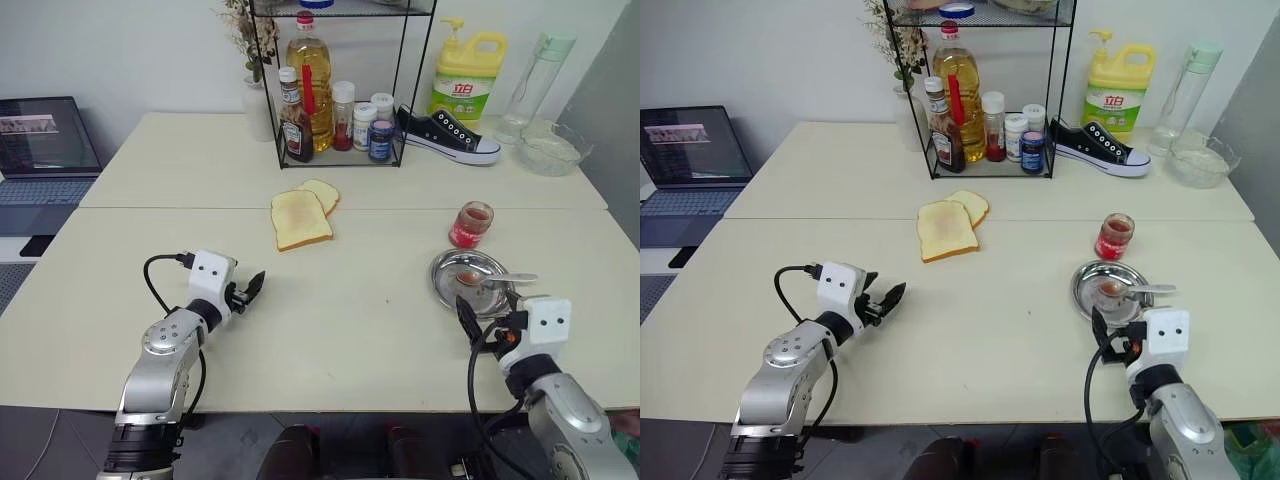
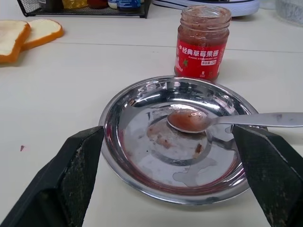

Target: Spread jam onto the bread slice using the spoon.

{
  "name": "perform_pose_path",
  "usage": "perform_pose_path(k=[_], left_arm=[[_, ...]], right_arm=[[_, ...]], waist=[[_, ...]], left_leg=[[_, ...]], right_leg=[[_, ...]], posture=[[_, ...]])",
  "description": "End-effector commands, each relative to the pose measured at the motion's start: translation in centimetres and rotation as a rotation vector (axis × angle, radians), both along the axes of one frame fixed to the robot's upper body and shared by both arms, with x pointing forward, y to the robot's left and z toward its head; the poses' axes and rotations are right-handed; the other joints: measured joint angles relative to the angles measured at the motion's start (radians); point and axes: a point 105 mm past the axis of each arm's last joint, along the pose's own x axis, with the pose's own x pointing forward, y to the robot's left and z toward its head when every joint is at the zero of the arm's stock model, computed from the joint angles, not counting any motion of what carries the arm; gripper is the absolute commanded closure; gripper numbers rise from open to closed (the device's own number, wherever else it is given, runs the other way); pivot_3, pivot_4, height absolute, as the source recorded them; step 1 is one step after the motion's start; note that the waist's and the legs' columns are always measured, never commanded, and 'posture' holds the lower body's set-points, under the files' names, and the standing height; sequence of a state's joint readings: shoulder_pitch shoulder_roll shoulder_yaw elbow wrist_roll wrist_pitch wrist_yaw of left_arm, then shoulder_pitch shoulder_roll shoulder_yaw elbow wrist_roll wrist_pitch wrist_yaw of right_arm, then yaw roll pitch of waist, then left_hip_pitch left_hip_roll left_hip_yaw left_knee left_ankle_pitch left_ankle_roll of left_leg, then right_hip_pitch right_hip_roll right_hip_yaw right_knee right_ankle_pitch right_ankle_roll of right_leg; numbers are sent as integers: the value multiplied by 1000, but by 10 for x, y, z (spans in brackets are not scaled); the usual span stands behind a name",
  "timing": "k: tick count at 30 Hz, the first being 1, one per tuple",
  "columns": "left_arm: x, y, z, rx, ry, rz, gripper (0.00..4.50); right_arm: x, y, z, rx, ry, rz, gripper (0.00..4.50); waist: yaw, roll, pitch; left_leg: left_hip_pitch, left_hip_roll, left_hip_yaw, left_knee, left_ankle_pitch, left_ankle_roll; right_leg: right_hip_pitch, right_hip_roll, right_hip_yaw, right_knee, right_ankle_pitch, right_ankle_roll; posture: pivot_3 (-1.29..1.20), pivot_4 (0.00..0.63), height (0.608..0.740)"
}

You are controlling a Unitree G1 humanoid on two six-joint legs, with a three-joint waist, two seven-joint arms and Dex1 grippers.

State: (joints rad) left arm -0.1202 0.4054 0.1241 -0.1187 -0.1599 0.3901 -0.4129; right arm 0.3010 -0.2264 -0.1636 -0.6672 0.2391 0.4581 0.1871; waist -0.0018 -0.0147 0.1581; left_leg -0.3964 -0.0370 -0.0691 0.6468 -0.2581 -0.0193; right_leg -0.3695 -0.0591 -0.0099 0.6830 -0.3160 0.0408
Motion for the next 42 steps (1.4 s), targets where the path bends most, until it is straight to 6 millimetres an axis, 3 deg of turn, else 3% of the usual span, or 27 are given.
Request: perform_pose_path(k=[1, 20, 30, 36, 42], left_arm=[[1, 0, 16, -10, -52, 1, 1361], [-16, -6, 11, -58, -42, -3, 1361], [-8, -5, 12, 36, -50, -33, 1361], [22, -49, 29, 108, -102, -321, 1361], [59, -92, 33, 127, -117, -433, 1361]], right_arm=[[-1, 1, 11, -7, -42, 1, 29], [-10, 2, 7, -8, -22, -16, 29], [-5, 7, 14, -13, -45, 14, 29], [1, 45, 29, 6, -72, 299, 29], [-3, 69, 32, 4, -29, 516, 29]], waist=[[0, 0, 0], [5, 0, 0], [5, 0, 0], [5, 0, 0], [-1, -1, 0]], left_leg=[[0, 0, 0, 0, 0, 0], [-1, 0, -1, 0, 0, 0], [0, 0, -1, 0, 0, 0], [0, -1, -1, 1, 0, 0], [0, -2, 0, 2, 0, 0]], right_leg=[[0, 0, 0, 0, 0, 0], [0, -2, -1, -1, 0, 0], [0, 0, -1, -1, 0, 0], [1, 0, -2, 0, 0, 0], [1, 0, -1, -1, 0, 0]], posture=[[0, 150, 740], [0, 150, 740], [0, 150, 740], [0, 150, 740], [0, 150, 740]])
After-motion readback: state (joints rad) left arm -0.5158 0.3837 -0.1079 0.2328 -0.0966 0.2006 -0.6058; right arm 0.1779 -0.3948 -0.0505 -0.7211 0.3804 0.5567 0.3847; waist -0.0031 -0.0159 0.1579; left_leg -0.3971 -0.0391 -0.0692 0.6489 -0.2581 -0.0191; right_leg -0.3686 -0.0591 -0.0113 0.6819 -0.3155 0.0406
